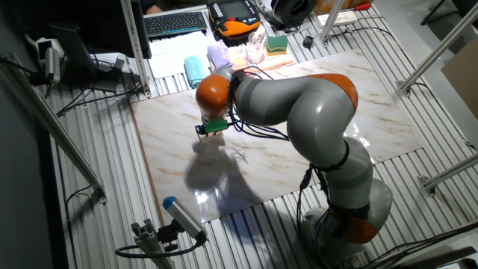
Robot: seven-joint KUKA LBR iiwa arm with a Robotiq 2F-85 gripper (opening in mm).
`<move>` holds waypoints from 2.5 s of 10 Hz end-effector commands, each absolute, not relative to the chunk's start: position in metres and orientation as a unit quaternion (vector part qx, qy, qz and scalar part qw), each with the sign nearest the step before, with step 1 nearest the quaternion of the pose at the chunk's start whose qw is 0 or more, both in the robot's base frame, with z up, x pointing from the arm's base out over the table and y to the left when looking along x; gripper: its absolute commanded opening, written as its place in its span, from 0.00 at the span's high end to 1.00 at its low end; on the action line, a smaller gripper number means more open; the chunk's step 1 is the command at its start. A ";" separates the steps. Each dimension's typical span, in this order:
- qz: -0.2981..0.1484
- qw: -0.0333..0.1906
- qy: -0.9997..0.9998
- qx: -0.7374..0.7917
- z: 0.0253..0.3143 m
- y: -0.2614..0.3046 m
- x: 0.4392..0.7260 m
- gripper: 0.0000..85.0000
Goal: Clean the tabletop with a sponge
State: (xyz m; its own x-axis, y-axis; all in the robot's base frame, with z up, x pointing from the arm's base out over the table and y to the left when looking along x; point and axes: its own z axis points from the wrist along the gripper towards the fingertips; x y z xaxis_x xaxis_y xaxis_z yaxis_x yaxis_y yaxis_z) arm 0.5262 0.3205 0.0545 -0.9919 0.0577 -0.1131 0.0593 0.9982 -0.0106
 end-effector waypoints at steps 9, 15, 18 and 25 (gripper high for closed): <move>-0.011 0.029 0.999 -0.008 0.054 0.320 0.526 1.00; -0.001 0.036 0.999 0.017 0.054 0.321 0.531 1.00; -0.012 0.039 0.999 0.010 0.062 0.330 0.531 1.00; -0.008 0.039 0.999 0.002 0.057 0.332 0.538 1.00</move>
State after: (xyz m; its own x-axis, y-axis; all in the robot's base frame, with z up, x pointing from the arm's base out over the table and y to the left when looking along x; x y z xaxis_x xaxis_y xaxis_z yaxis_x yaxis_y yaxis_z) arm 0.5377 0.3317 0.0572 -0.9970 0.0029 -0.0770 0.0042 0.9998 -0.0168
